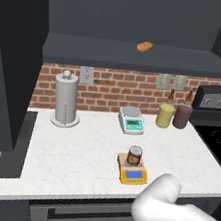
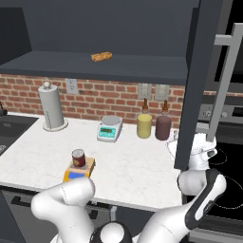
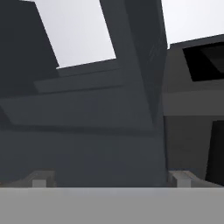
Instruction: Pick the canned food and place it on the digital scale for weighing, and close the cabinet.
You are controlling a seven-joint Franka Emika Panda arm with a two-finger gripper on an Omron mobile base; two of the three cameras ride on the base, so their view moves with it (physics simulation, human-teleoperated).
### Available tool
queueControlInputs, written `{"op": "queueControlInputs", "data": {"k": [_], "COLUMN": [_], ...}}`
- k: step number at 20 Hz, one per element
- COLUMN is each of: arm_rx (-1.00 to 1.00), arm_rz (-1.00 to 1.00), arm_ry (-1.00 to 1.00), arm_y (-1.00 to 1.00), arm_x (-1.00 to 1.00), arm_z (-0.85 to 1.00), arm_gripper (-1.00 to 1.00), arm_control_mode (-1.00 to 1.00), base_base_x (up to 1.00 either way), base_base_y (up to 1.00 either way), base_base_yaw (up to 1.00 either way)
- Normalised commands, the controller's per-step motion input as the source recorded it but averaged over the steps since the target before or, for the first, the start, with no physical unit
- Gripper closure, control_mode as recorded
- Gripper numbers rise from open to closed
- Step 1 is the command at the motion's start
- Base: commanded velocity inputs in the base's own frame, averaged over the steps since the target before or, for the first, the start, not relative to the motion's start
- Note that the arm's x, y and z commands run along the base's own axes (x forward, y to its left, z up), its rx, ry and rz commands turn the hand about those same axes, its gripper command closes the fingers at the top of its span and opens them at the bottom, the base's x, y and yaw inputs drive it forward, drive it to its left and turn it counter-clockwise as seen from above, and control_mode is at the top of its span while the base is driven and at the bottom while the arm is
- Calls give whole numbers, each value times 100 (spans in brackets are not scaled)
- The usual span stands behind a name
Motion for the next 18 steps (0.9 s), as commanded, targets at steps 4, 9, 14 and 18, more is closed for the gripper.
{"op": "queueControlInputs", "data": {"k": [4,9,14,18], "arm_rx": [0,0,0,0], "arm_rz": [0,0,0,0], "arm_ry": [-16,-7,-20,-24], "arm_y": [-43,-34,-33,-15], "arm_x": [3,2,-8,-14], "arm_z": [11,4,34,32], "arm_gripper": [-100,-100,-100,-100], "arm_control_mode": [-100,-100,-100,-100], "base_base_x": [0,0,0,0], "base_base_y": [0,0,0,0], "base_base_yaw": [0,0,0,0]}}
